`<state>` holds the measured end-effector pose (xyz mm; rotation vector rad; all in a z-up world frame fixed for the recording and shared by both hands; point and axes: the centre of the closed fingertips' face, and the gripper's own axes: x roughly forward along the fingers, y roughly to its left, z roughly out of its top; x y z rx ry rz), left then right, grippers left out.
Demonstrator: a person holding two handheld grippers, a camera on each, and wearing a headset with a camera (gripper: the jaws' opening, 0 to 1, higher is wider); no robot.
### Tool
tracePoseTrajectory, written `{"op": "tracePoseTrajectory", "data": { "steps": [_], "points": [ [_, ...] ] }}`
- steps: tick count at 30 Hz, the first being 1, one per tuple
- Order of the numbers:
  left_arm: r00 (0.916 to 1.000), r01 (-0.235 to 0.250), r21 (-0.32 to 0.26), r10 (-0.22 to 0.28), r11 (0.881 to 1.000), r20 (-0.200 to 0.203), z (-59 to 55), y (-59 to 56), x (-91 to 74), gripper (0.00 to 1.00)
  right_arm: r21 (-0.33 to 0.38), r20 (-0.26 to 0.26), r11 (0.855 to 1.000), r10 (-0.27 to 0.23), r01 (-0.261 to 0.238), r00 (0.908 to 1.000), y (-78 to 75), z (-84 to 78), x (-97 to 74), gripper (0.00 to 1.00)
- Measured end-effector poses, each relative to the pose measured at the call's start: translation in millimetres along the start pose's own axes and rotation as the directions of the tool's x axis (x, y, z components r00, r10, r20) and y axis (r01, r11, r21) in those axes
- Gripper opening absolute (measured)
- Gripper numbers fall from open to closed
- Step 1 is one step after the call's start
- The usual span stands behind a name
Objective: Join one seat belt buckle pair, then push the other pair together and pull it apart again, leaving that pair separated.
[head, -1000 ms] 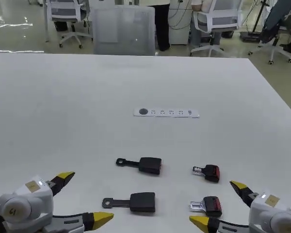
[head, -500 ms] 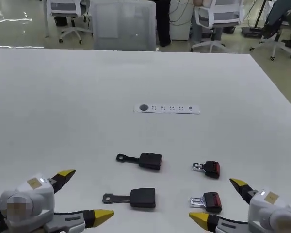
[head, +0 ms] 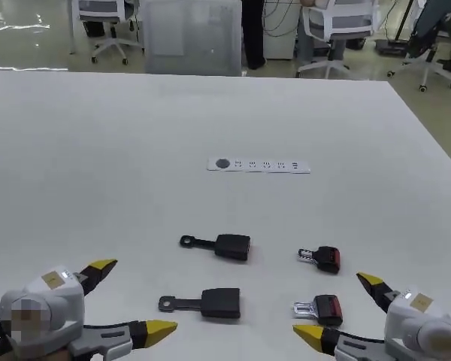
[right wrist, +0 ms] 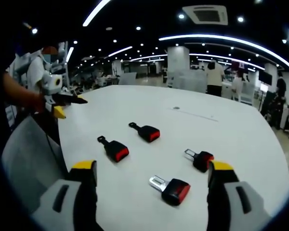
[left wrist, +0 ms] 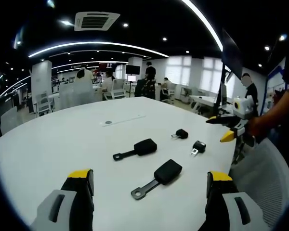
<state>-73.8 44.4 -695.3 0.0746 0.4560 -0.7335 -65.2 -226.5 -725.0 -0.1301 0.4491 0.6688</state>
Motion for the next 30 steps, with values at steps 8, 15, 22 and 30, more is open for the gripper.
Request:
{"op": "tracePoseTrajectory", "data": {
  "steps": [8, 15, 22, 30],
  "points": [
    [1.0, 0.001, -0.002, -0.001, 1.0, -0.001, 1.2, -1.7, -0.4, 1.0, 0.0, -0.001, 1.0, -0.002, 0.002, 1.0, 0.6, -2.1, 0.3, 0.97],
    [1.0, 0.002, -0.001, -0.002, 1.0, -0.002, 0.9, -1.9, -0.9, 1.0, 0.001, 0.002, 1.0, -0.001, 0.001, 1.0, 0.1, -0.1, -0.5, 0.97],
    [1.0, 0.0, -0.003, 0.0, 1.0, -0.006, 1.0, -1.7, -1.4, 1.0, -0.003, 0.0, 1.0, 0.0, 0.0, 1.0, 0.3, 0.2, -1.4, 0.97],
    [1.0, 0.005, 0.003, -0.005, 1.0, -0.007, 1.2, -1.3, 0.3, 1.0, -0.003, 0.0, 1.0, -0.002, 0.002, 1.0, -1.8, 0.0, -3.5, 0.97]
  ]
}}
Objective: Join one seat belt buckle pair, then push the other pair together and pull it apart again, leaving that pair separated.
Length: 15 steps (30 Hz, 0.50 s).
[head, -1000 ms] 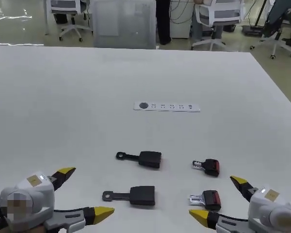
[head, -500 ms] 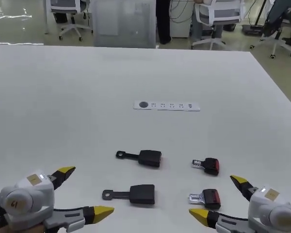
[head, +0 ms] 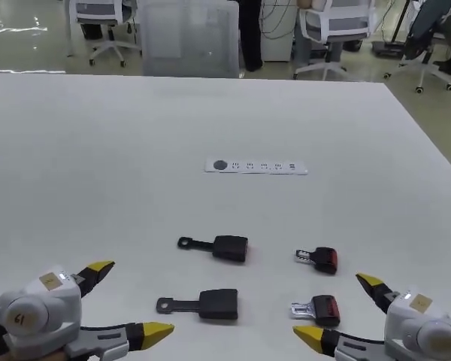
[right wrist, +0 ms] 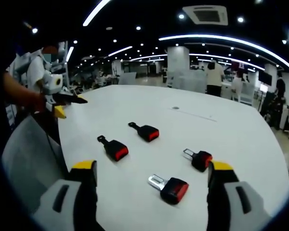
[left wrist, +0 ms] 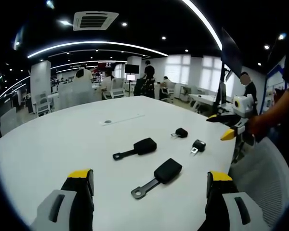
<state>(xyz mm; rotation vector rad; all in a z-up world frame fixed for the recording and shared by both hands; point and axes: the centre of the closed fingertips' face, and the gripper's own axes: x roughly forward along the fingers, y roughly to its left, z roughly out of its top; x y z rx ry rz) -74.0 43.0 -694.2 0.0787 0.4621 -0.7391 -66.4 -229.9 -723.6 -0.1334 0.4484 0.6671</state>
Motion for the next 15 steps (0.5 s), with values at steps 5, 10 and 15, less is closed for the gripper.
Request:
{"op": "tracePoseTrajectory", "data": {
  "steps": [5, 10, 15],
  "points": [
    [1.0, 0.002, 0.001, -0.002, 1.0, -0.001, 1.2, -1.1, 0.7, 1.0, -0.001, 0.0, 1.0, -0.002, 0.002, 1.0, -1.3, 0.3, -0.3, 0.97],
    [1.0, 0.001, -0.005, -0.001, 1.0, -0.007, -2.7, 1.0, 1.2, 1.0, -0.003, -0.004, 1.0, -0.007, 0.007, 1.0, -1.9, -0.7, 0.2, 0.97],
    [0.9999, 0.002, -0.009, -0.002, 1.0, -0.012, -4.5, -1.2, 0.5, 1.0, 0.004, -0.008, 1.0, -0.005, 0.005, 1.0, 0.3, -3.8, 1.1, 0.97]
  ]
}}
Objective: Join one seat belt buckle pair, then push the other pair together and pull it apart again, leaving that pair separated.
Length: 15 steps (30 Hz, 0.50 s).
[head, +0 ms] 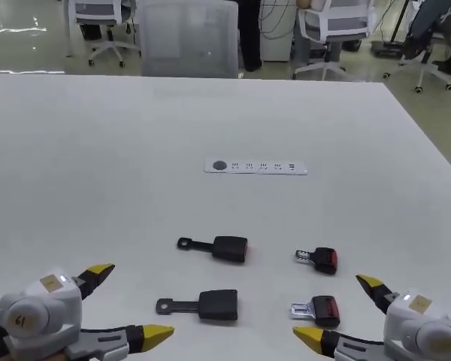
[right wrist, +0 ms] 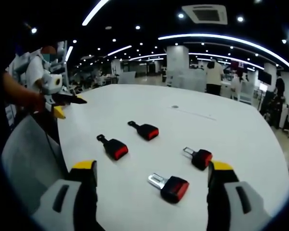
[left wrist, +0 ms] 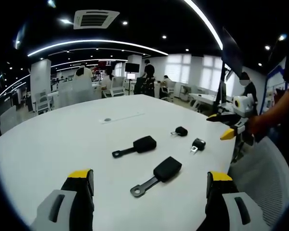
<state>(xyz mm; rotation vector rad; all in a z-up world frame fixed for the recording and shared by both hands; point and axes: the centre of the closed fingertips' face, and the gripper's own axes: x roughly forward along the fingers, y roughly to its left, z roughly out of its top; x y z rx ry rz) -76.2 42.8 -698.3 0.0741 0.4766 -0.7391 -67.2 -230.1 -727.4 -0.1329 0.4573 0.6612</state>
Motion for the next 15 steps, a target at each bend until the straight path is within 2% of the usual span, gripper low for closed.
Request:
{"op": "tracePoseTrajectory", "data": {
  "steps": [10, 15],
  "points": [
    [1.0, -0.002, -0.012, 0.001, 1.0, -0.01, -5.7, -0.3, -1.2, 1.0, 0.008, -0.008, 1.0, 0.002, -0.002, 1.0, 2.0, -4.4, 0.6, 0.97],
    [1.0, -0.001, -0.013, 0.001, 1.0, -0.01, -4.6, -2.4, -1.6, 1.0, 0.007, -0.005, 1.0, 0.004, -0.004, 1.0, 2.1, -3.5, 1.2, 0.96]
  ]
}}
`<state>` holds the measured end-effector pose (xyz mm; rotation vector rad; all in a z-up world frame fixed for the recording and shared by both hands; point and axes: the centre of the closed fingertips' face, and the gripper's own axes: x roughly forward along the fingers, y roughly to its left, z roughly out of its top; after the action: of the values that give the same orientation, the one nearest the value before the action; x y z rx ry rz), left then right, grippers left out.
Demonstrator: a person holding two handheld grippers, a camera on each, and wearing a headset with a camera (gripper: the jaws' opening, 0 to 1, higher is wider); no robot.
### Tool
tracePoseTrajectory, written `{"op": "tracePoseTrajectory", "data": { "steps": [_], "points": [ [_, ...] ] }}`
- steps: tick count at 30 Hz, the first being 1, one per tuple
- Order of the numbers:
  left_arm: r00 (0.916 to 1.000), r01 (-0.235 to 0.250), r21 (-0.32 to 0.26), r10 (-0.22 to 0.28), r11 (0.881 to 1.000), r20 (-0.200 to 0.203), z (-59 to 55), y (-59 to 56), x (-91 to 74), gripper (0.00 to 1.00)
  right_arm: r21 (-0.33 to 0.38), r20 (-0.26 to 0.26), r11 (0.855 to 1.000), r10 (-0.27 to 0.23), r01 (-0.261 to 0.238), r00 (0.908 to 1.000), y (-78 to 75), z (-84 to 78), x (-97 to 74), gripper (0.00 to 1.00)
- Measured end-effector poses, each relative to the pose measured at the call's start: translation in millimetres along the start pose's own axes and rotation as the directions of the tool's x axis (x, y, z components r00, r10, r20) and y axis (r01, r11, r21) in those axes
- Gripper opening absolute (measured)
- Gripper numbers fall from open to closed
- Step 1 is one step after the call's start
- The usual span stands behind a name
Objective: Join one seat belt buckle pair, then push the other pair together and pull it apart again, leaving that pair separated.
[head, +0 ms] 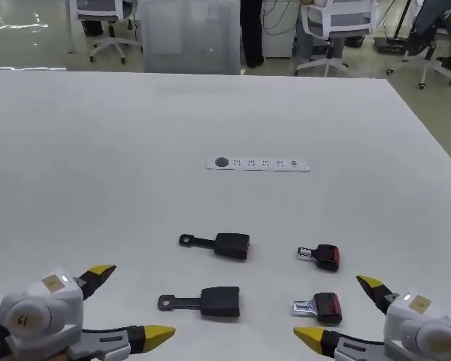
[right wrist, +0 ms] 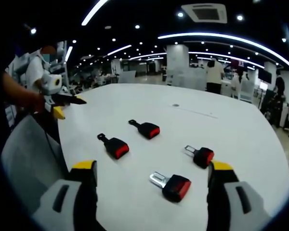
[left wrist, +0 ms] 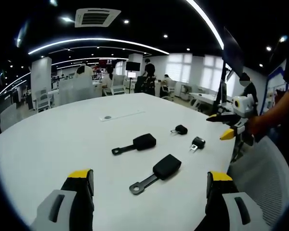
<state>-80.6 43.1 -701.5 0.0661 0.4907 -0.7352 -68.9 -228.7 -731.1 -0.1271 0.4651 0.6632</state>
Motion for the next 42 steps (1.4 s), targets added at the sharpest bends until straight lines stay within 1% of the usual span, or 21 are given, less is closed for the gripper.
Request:
{"op": "tracePoseTrajectory", "data": {
  "steps": [5, 9, 14, 18, 24, 27, 29, 32, 34, 42],
  "points": [
    [1.0, 0.004, 0.005, -0.004, 1.0, -0.001, 3.2, -3.8, 1.4, 1.0, 0.001, -0.002, 1.0, 0.004, -0.004, 1.0, 0.4, -0.8, -0.6, 0.97],
    [1.0, 0.008, 0.008, -0.008, 1.0, 0.001, 4.5, -4.6, 3.7, 1.0, -0.001, -0.007, 1.0, 0.009, -0.009, 0.9999, -1.0, -2.4, -1.8, 0.97],
    [0.9998, 0.019, 0.013, -0.019, 1.0, -0.002, 5.7, -7.2, 8.6, 1.0, -0.007, -0.017, 1.0, 0.02, -0.02, 0.9997, -4.8, -6.0, -3.1, 0.97],
    [0.9996, 0.026, 0.018, -0.026, 0.999, -0.006, 5.9, -7.8, 11.9, 0.99, -0.009, -0.022, 0.999, 0.032, -0.032, 0.9992, -7.3, -5.8, -3.7, 0.97],
    [0.9987, 0.048, 0.048, -0.047, 0.998, -0.021, 7.1, -11.3, 20.4, 0.99, -0.019, -0.038, 0.998, 0.058, -0.059, 0.9976, -11.4, -9.2, -0.5, 0.97],
    [0.998, 0.057, 0.051, -0.056, 0.997, -0.028, 7.3, -11.7, 24.1, 0.98, -0.022, -0.046, 0.997, 0.067, -0.068, 0.9967, -12.2, -10.3, 0.3, 0.97],
    [0.9973, 0.066, 0.057, -0.064, 0.996, -0.036, 6.6, -11.6, 27.5, 0.98, -0.023, -0.045, 0.997, 0.077, -0.078, 0.996, -12.9, -10.3, 0.9, 0.97],
    [0.9964, 0.076, 0.066, -0.073, 0.995, -0.042, 6.8, -11.8, 32.5, 0.98, -0.023, -0.057, 0.995, 0.091, -0.092, 0.9942, -15.3, -13.3, 2.9, 0.96],
    [0.9958, 0.083, 0.07, -0.08, 0.994, -0.045, 5.0, -9.3, 36.2, 0.98, -0.028, -0.062, 0.995, 0.096, -0.098, 0.9935, -17.3, -14.8, 4.0, 0.96],
    [0.9912, 0.116, 0.097, -0.11, 0.988, -0.074, 4.0, -10.8, 50.8, 0.96, -0.038, -0.092, 0.992, 0.12, -0.124, 0.9884, -26.3, -21.3, 8.6, 0.94]
  ]
}}
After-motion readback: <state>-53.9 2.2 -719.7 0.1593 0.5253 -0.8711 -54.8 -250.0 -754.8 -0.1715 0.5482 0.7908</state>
